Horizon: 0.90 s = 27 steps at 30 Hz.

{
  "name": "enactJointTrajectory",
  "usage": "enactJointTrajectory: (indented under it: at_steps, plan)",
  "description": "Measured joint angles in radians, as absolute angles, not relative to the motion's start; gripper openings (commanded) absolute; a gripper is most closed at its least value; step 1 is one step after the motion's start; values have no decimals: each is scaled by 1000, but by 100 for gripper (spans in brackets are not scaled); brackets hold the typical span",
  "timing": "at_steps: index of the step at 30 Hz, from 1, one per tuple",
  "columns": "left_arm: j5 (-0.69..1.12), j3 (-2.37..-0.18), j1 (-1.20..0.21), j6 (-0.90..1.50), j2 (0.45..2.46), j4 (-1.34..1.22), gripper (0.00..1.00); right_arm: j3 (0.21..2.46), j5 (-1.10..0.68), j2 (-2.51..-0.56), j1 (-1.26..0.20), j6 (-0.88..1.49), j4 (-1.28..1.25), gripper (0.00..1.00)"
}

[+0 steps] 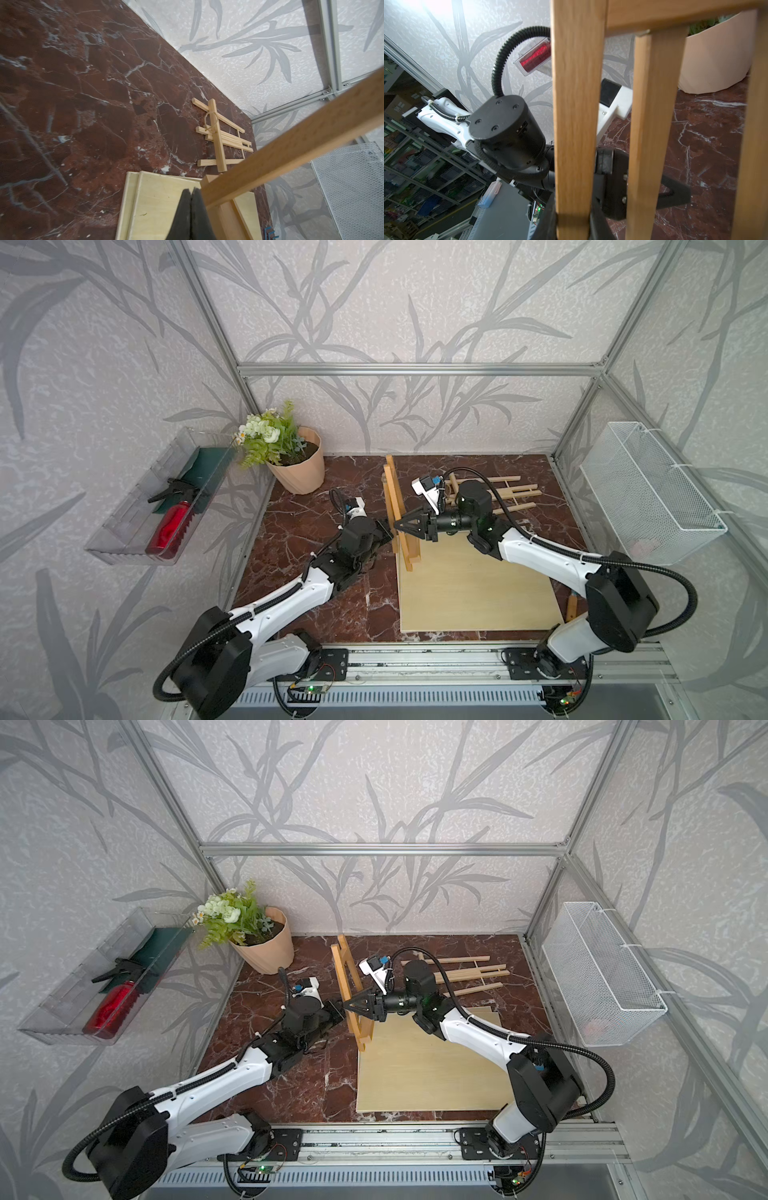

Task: Disassemble the easel
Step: Fold up the easel.

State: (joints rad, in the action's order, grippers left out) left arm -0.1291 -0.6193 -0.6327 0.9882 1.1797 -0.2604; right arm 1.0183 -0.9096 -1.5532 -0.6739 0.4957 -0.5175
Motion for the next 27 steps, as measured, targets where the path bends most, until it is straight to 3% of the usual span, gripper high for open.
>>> enactJointTrajectory:
  at_steps: [10, 21, 27]
  plan:
    - [-70, -635, -653, 1014, 1276, -384, 0, 1018, -921, -1598, -660, 593, -647, 0]
    - [-87, -637, -676, 992, 1250, -366, 0, 1018, -925, -1600, -659, 605, -676, 0]
    - [-196, -637, -689, 954, 1060, -235, 21, 1018, -886, -1600, -666, 539, -601, 0]
